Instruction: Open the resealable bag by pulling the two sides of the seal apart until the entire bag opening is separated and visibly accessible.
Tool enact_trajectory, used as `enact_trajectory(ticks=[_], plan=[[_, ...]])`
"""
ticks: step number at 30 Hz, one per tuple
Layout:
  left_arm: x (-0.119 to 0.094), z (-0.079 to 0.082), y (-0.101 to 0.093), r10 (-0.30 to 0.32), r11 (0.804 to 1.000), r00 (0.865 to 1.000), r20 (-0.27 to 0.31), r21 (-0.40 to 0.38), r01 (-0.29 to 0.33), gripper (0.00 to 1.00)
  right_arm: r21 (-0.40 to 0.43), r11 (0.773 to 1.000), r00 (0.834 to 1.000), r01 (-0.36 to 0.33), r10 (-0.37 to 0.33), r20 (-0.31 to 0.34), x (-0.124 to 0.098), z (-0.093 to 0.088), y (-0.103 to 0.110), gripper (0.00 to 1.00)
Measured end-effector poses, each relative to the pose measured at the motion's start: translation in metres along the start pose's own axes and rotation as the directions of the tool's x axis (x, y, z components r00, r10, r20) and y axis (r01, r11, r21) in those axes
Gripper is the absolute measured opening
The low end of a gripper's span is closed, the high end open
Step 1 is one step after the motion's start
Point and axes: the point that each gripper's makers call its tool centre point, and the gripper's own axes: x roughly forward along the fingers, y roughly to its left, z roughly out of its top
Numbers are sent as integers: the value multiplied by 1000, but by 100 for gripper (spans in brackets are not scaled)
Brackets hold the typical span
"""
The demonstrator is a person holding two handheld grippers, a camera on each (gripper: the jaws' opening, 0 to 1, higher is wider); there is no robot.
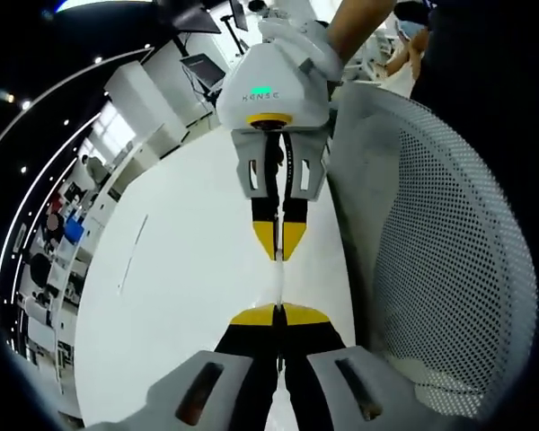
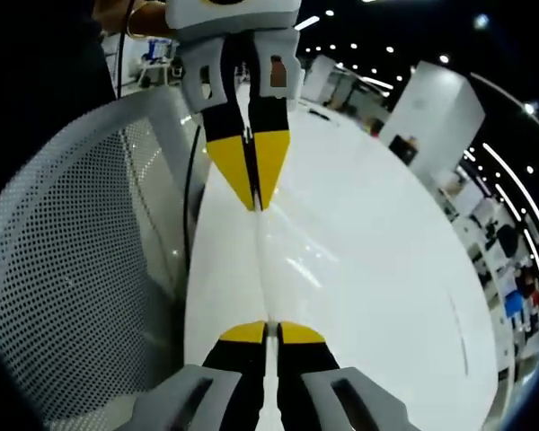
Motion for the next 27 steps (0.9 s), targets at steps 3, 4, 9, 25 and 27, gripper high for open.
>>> enact_trajectory(ticks=[3, 4, 9, 25, 27], plan=[[-1, 1, 1, 2, 1000, 1000, 2, 0, -2, 0, 1, 1000, 1000, 4, -4, -8, -1, -3, -1, 0], [-1, 1, 1, 4, 1000, 1000, 4, 0, -4, 0, 1, 1000, 1000, 6, -6, -11, -2, -5, -2, 0], [-2, 0, 2, 8, 1000, 1000, 7, -11, -8, 0, 3, 1000, 999, 14, -13, -31, -4, -13, -3, 0], [0, 0, 1, 2, 999, 1000, 8, -39, -2, 0, 75, 997, 998, 31, -26, -59, -4, -19, -7, 1], [1, -2, -1, 2, 999, 1000, 8, -39, -1, 0, 94, 995, 998, 28, -23, -58, -4, -18, -7, 3]])
